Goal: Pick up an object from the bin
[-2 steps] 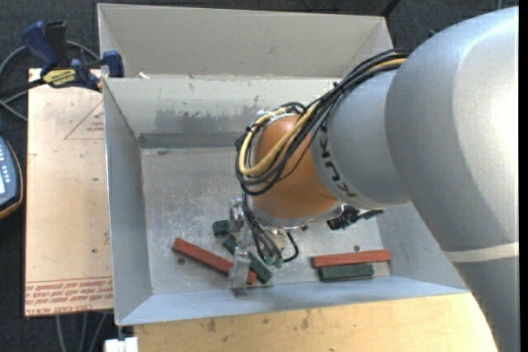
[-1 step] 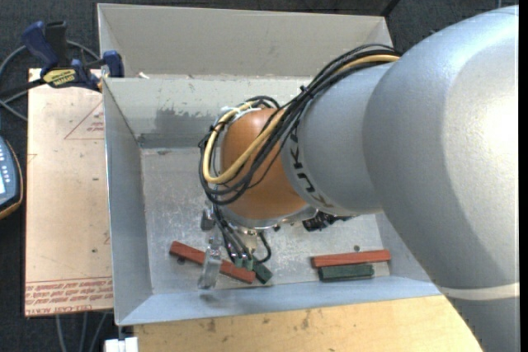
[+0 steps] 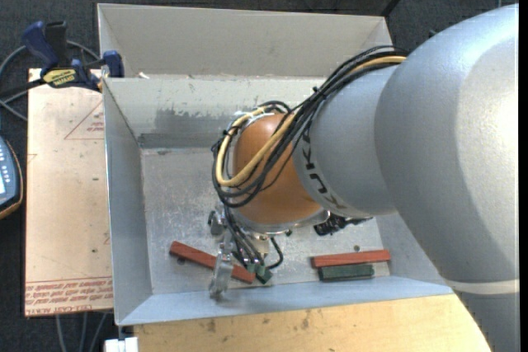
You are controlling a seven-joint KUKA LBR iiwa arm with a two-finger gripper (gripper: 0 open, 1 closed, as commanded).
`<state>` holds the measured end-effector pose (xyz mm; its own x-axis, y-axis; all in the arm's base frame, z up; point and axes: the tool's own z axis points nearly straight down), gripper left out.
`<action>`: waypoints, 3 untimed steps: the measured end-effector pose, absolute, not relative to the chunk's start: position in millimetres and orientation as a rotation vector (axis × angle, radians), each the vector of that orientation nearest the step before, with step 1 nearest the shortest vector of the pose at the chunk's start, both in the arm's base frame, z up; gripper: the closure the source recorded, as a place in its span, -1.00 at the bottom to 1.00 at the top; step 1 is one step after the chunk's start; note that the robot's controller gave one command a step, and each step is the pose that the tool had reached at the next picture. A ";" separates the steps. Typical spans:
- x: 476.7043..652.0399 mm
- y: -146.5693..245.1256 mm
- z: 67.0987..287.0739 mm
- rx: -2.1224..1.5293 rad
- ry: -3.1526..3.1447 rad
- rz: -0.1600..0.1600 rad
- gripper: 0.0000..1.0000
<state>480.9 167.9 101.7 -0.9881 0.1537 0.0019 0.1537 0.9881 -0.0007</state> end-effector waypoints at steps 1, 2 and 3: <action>482.6 173.7 70.1 -0.315 -3.134 -0.006 -1.00; 484.7 174.0 70.9 -0.317 -3.132 -0.005 -1.00; 483.3 174.0 70.3 -0.315 -3.127 -0.003 1.00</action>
Offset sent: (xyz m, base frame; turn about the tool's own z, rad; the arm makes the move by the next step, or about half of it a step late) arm -0.0009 0.0052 -0.0317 0.0463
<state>483.3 174.0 70.3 -0.9799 0.1996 -0.0011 0.1996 0.9799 0.0020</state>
